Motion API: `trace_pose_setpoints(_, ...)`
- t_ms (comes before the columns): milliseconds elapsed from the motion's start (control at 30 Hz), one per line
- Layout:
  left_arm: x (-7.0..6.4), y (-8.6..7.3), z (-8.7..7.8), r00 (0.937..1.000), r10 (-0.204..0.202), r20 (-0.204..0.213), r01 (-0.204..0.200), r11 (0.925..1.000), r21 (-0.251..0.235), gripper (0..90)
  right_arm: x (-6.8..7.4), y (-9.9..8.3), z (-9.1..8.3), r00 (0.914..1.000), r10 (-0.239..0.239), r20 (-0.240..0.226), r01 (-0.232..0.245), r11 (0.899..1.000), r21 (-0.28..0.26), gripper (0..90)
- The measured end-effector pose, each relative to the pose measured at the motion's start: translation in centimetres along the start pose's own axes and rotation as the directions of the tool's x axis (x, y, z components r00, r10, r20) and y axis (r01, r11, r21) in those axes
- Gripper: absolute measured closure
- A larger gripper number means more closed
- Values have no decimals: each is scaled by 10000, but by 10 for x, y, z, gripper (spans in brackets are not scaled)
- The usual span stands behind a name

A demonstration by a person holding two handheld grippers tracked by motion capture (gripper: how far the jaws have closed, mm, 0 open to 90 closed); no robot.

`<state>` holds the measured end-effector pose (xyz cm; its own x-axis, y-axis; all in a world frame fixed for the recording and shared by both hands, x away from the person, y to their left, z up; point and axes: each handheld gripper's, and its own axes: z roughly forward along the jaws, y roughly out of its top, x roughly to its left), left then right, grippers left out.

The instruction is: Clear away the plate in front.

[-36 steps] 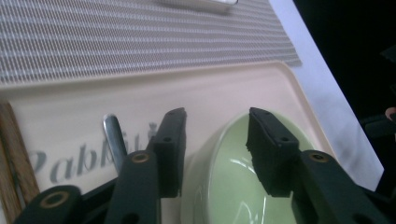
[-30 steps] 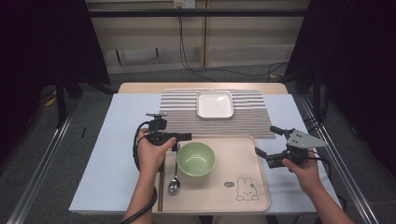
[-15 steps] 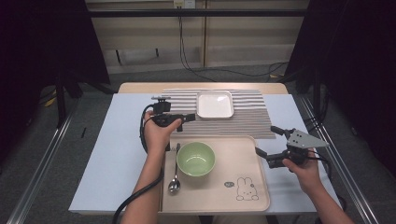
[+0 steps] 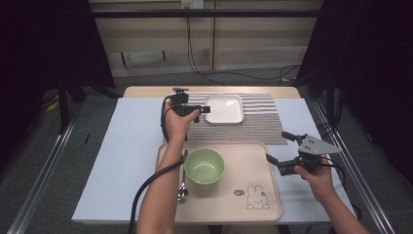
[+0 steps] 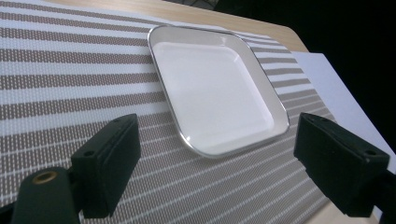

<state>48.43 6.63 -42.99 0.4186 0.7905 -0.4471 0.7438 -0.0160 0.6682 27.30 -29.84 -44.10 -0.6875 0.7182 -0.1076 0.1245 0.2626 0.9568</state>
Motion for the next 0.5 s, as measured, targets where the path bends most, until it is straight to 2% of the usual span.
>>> trace_pose_setpoints(67,0,3,3,10000,-25,-94,24,10000,-90,147,0,0,0,10000,9,15,-9,10000,0,32)
trace_pose_setpoints(167,3,10,14,9991,-170,-392,169,9999,-25,148,-1,0,0,10000,-49,38,49,10000,9,32)
trace_pose_setpoints(200,4,11,17,9992,-138,-374,139,9999,43,152,-1,0,0,10000,-49,13,49,10000,24,32)
trace_pose_setpoints(300,9,11,25,9981,-318,-536,331,9992,224,169,-1,0,0,10000,-78,39,78,10000,16,32)
trace_pose_setpoints(333,10,11,28,9974,-412,-597,419,9991,115,169,-1,0,0,10000,-72,33,72,10000,22,32)
trace_pose_setpoints(367,12,11,29,9971,-280,-709,296,9993,220,169,-1,0,0,10000,10,66,-10,10000,-10,32)
trace_pose_setpoints(400,12,11,29,9971,-280,-709,296,9993,220,169,-1,0,0,10000,10,66,-10,10000,-10,32)
trace_pose_setpoints(433,14,11,33,9960,-456,-764,466,9988,115,170,-1,0,1,10000,-6,24,6,10000,7,32)
trace_pose_setpoints(500,16,11,36,9956,-395,-851,404,9991,90,185,-1,0,1,10000,1,17,-1,10000,8,32)
